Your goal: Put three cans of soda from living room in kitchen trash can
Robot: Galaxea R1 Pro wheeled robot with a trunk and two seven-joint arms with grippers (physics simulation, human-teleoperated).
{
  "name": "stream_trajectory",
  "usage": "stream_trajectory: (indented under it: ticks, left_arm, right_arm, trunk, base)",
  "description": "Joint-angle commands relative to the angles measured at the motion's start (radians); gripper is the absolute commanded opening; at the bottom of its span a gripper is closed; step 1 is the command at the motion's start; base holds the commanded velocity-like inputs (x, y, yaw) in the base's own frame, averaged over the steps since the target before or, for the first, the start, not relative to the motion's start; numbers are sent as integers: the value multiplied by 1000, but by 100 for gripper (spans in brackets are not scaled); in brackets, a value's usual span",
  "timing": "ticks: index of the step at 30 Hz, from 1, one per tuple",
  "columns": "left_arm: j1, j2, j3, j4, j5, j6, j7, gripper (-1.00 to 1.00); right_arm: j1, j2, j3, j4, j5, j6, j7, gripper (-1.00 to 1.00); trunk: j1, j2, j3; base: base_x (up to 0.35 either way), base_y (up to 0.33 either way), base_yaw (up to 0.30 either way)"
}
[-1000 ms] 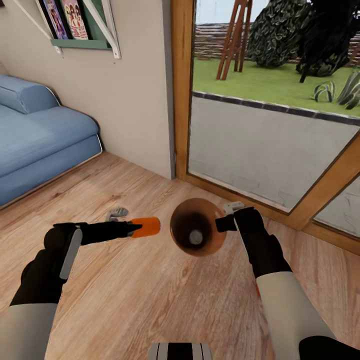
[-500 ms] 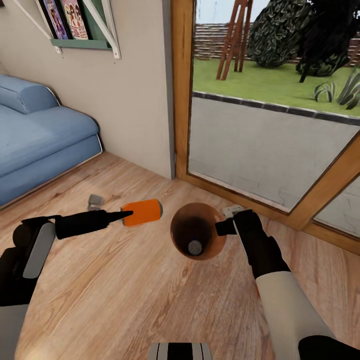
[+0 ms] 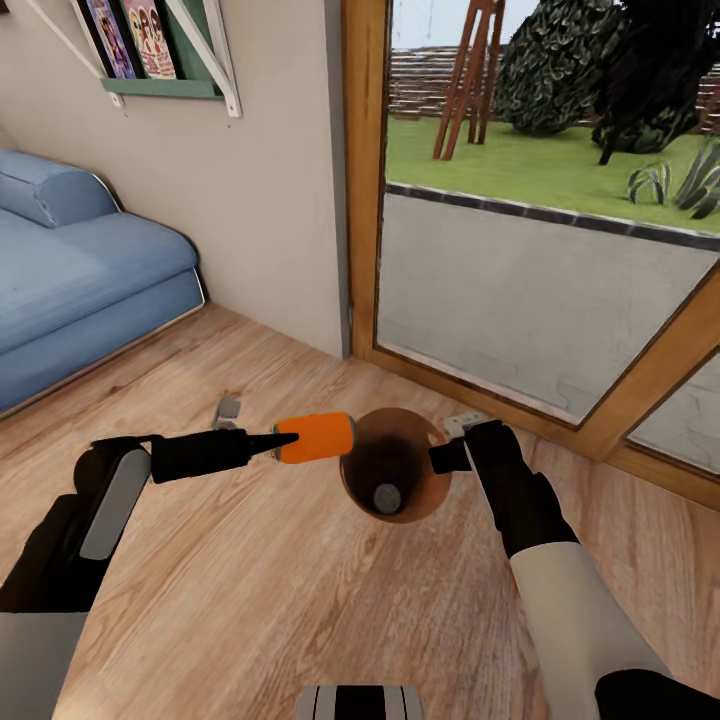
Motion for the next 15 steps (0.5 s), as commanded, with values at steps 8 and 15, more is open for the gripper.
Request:
stream_trajectory:
  ticks: [8, 15]
  left_arm:
    - [1, -57, -87, 1, -5, 0, 78, -100]
    - [1, -75, -111, 1, -9, 0, 125, -100]
  right_arm:
    - [-1, 0, 0, 0, -19, 2, 0, -100]
    - [-1, 0, 1, 0, -19, 2, 0, -100]
  trunk:
    - [0, 0, 0]
    - [0, 0, 0]
  base:
    - [0, 0, 0]
    - [0, 0, 0]
